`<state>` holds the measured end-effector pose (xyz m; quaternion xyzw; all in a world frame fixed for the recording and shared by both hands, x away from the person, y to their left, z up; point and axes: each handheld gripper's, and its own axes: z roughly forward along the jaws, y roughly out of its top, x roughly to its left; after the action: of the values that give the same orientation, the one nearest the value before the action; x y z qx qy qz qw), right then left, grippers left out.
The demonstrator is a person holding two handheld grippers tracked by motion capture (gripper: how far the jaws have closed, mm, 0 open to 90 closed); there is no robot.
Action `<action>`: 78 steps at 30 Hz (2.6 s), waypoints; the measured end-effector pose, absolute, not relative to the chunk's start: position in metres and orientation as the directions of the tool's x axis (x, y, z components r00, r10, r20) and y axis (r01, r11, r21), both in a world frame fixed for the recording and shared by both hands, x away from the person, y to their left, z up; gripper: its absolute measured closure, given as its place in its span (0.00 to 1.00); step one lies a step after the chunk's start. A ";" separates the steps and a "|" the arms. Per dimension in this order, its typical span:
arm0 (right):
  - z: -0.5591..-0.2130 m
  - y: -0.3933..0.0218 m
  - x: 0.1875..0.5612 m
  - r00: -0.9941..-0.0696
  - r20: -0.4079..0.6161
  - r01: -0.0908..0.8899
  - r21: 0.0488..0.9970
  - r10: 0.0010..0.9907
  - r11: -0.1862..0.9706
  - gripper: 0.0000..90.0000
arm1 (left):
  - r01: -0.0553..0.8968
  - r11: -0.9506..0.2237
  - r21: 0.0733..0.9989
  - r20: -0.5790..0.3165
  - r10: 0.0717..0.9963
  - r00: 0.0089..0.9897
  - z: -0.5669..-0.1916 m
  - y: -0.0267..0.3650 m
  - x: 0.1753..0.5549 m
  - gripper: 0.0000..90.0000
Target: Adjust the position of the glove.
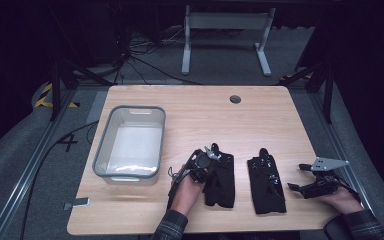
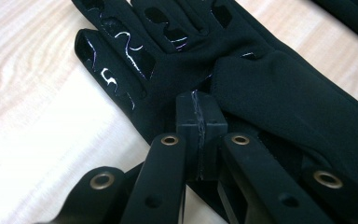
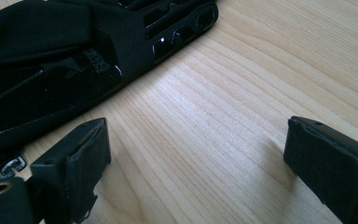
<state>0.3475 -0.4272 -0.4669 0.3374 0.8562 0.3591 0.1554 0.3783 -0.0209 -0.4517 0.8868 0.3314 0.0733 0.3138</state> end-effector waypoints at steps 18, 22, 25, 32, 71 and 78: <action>-0.447 -0.395 0.345 -0.849 0.013 0.361 0.743 0.527 0.564 0.75 | 0.537 -0.561 0.630 -0.105 0.623 0.775 -0.442 -0.014 0.356 0.95; -0.447 -0.379 0.349 -0.872 0.020 0.347 0.731 0.489 0.588 0.91 | 0.540 -0.586 0.604 -0.102 0.615 0.782 -0.449 -0.015 0.355 0.95; -0.453 -0.370 0.354 -0.878 0.012 0.350 0.698 0.478 0.625 0.96 | 0.539 -0.588 0.603 -0.104 0.612 0.784 -0.451 -0.017 0.355 0.96; -0.455 -0.360 0.358 -0.885 0.018 0.344 0.698 0.465 0.628 1.00 | 0.539 -0.586 0.606 -0.096 0.618 0.780 -0.452 -0.020 0.353 0.96; -0.453 -0.350 0.351 -0.903 -0.002 0.310 0.689 0.430 0.655 1.00 | 0.600 -0.507 0.619 -0.146 0.676 0.723 -0.456 -0.016 0.350 0.71; -0.453 -0.350 0.351 -0.903 -0.003 0.309 0.689 0.429 0.656 1.00 | 0.608 -0.507 0.611 -0.167 0.668 0.725 -0.456 -0.020 0.349 0.89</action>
<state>0.3507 -0.3501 -0.4528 0.2038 0.9061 0.3614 0.0830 0.3489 -0.0201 -0.4556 0.8668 0.3679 0.0450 0.3335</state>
